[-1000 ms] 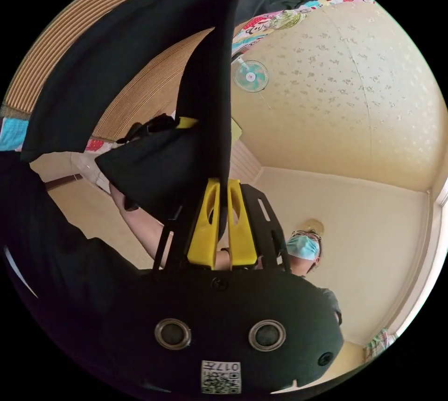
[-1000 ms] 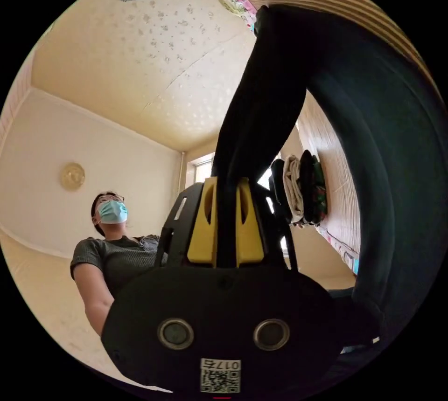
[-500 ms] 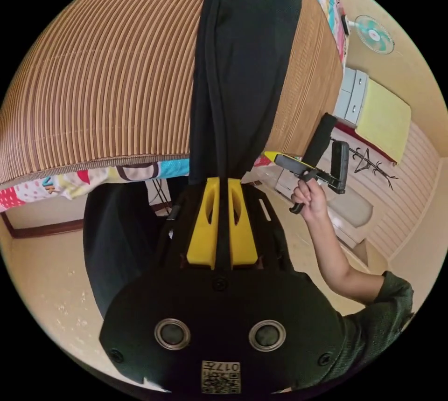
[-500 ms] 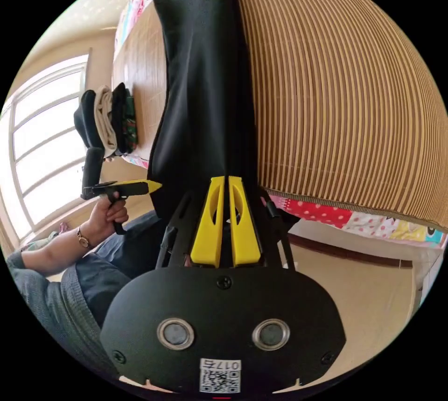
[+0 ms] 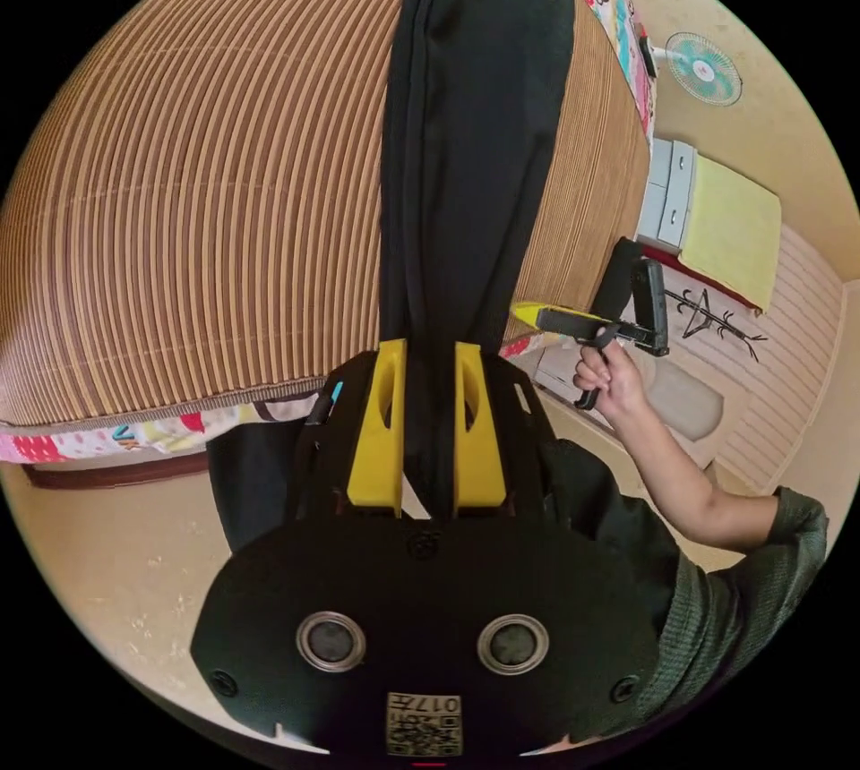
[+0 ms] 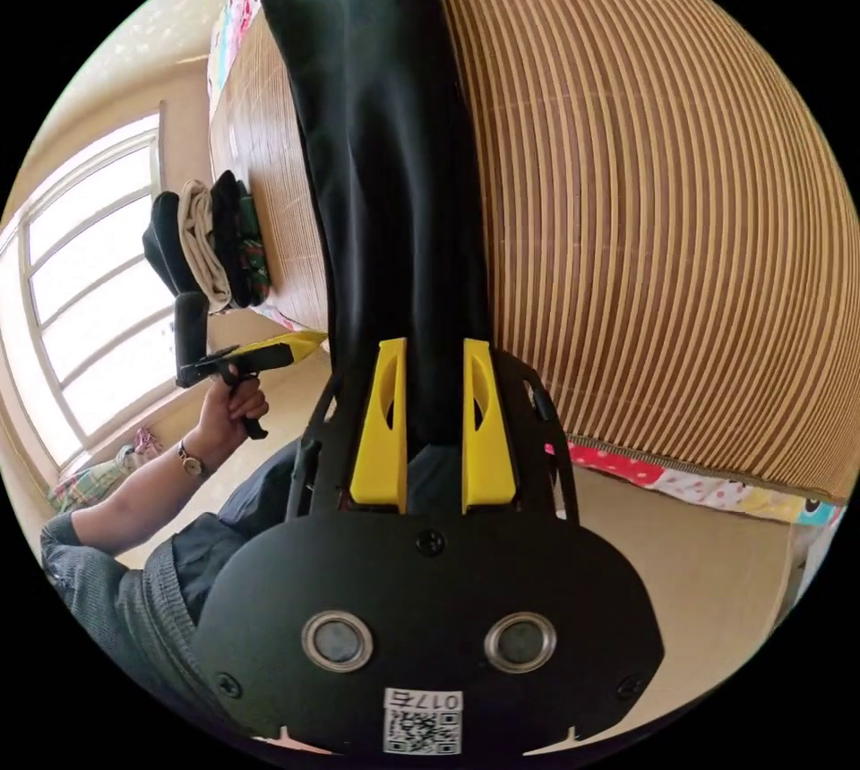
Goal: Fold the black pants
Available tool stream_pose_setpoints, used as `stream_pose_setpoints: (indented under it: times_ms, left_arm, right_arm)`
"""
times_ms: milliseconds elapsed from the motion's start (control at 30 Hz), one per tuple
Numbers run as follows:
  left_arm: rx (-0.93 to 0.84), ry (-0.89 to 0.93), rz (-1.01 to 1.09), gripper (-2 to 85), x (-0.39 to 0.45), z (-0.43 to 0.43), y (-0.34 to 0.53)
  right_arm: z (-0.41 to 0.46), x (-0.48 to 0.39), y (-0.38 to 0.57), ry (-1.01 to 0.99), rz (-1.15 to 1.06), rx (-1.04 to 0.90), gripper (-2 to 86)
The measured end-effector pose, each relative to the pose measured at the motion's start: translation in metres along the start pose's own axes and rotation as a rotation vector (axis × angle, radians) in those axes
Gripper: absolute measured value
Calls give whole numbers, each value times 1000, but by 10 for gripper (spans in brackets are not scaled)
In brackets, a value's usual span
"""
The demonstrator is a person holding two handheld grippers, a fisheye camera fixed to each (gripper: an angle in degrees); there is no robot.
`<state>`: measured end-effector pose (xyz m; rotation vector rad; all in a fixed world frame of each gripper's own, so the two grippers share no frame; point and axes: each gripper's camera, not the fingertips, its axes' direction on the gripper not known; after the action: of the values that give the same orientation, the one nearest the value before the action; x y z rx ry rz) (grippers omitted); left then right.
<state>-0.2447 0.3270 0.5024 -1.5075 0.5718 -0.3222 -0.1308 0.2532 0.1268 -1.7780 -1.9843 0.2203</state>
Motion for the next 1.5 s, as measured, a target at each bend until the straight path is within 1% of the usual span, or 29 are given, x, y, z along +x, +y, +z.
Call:
stream_pose_setpoints:
  times_ms: [67,133,233,300,333,367,433,467,500,533,567,600,633,700,767,800,867,900,933,1000,1067,1167,1267,1333,1367,1433,1500]
  left_arm:
    - [-38,-40,20,89,7,12,-4]
    - [-57,-48,64,90,20,27,-4]
    - [-126,-82,57,84,26,54,-1]
    - [-144,-78,40,59,26,63,3]
    - [-96,4,82,37,30,60,9]
    - [-71,46,101,26,32,57,13]
    - [-18,270,155,13,31,50,26]
    - [-9,337,157,11,28,48,29]
    - [6,433,137,7,20,47,35]
    - [26,429,93,4,11,46,41]
    - [36,390,67,4,7,45,44]
    - [42,286,26,4,2,46,49]
    - [36,242,13,6,0,52,50]
    - [25,223,-27,13,1,62,48]
    - [-16,231,-57,26,5,72,41]
    - [-6,202,-63,40,9,71,39]
    - [76,140,-78,63,13,58,39]
    - [149,110,-101,77,14,45,38]
    - [219,108,-106,92,14,31,35]
    - [288,133,-95,113,13,16,23]
    - [325,165,-83,129,11,5,2]
    - [378,166,-46,136,15,-10,-39]
    - [405,144,18,135,27,-25,-80]
    - [381,136,54,126,35,-28,-107]
    - [370,130,63,119,37,-27,-112]
    - [331,91,73,74,38,-19,-118]
    - [321,133,52,58,31,-18,-113]
  right_arm:
    - [23,-4,-10,22,-50,-160,83]
    - [38,-8,-9,23,-86,-235,74]
    - [45,-8,-1,69,-101,-239,43]
    - [40,-5,4,15,-102,-218,33]
    - [34,-5,7,-57,-123,-202,29]
    - [24,-11,13,-199,-226,-163,26]
    - [11,-11,20,-385,-324,-139,23]
    - [10,-3,20,-454,-319,-168,22]
    - [10,2,19,-462,-303,-181,21]
    - [12,14,19,-395,-248,-191,21]
    - [16,24,19,-218,-168,-185,21]
    - [18,29,19,-133,-128,-179,21]
    - [21,35,18,-119,-103,-166,22]
    - [30,36,14,-116,-87,-173,24]
    - [35,17,8,-17,-137,-210,31]
    - [35,11,7,7,-149,-222,33]
    - [32,-4,4,27,-168,-258,56]
    - [27,-7,3,17,-171,-247,65]
    - [12,-9,1,-17,-173,-190,80]
    - [-15,-3,-4,-94,-145,-60,92]
    - [-42,19,-19,-224,-74,91,106]
    - [-59,40,-50,-367,-25,231,121]
    - [-64,38,-92,-454,-52,294,119]
    - [-60,28,-118,-490,-77,304,110]
    - [-55,20,-132,-522,-91,313,105]
    - [-45,9,-149,-584,-90,306,93]
    - [-37,-2,-155,-590,-60,310,73]
